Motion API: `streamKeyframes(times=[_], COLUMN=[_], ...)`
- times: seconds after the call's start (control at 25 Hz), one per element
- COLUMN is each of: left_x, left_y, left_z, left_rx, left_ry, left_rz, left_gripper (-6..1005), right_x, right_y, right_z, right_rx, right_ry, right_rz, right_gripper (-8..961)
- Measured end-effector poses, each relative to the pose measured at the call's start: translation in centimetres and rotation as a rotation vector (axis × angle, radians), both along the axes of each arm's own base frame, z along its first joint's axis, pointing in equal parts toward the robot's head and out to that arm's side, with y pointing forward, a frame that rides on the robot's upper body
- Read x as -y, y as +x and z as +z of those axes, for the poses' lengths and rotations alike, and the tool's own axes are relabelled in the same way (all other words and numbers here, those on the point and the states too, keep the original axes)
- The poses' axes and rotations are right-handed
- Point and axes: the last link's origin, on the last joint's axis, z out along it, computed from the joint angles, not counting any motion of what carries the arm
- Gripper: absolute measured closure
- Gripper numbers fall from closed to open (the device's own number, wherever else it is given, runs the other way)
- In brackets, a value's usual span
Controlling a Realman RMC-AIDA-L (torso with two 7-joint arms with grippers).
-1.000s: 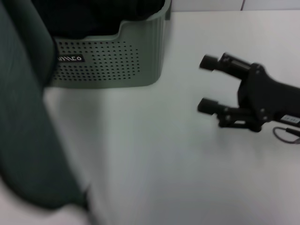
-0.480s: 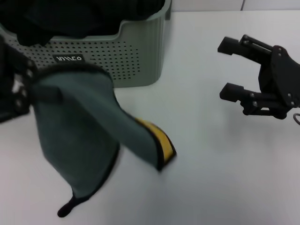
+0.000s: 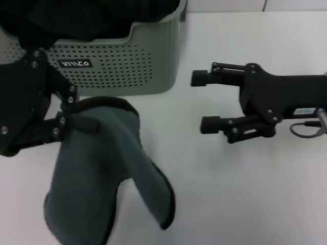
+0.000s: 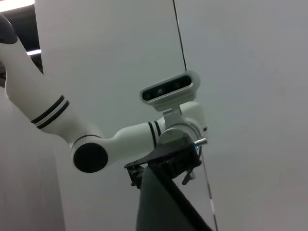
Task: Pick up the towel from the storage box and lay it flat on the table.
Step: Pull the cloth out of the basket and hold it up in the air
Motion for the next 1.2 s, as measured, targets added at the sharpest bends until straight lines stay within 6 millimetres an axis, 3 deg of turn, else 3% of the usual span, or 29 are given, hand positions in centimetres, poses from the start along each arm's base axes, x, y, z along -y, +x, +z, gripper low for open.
streamKeyframes(times=[0.4,1.04,1.2], left_x=[-0.4,0.5,0.5], left_y=[2.0,4.2,4.2], left_z=[-1.3,-1.7,-1.5], left_rx=[0.002,0.03,0.035], left_ry=[-0.039,-0.028,-0.024], left_rz=[-0.077,-0.176,-0.176], left_gripper=[964,964,964], right_x=[-0.6,0.1,0.5], right_y=[-2.5,-3.6,-3.5], right_z=[-1.3,-1.4,-1.2], right_rx=[0.065,0.091,0.069], right_ry=[-0.074,-0.163,-0.171], right_rz=[0.061,0.144,0.155], right_gripper=[121,153,290])
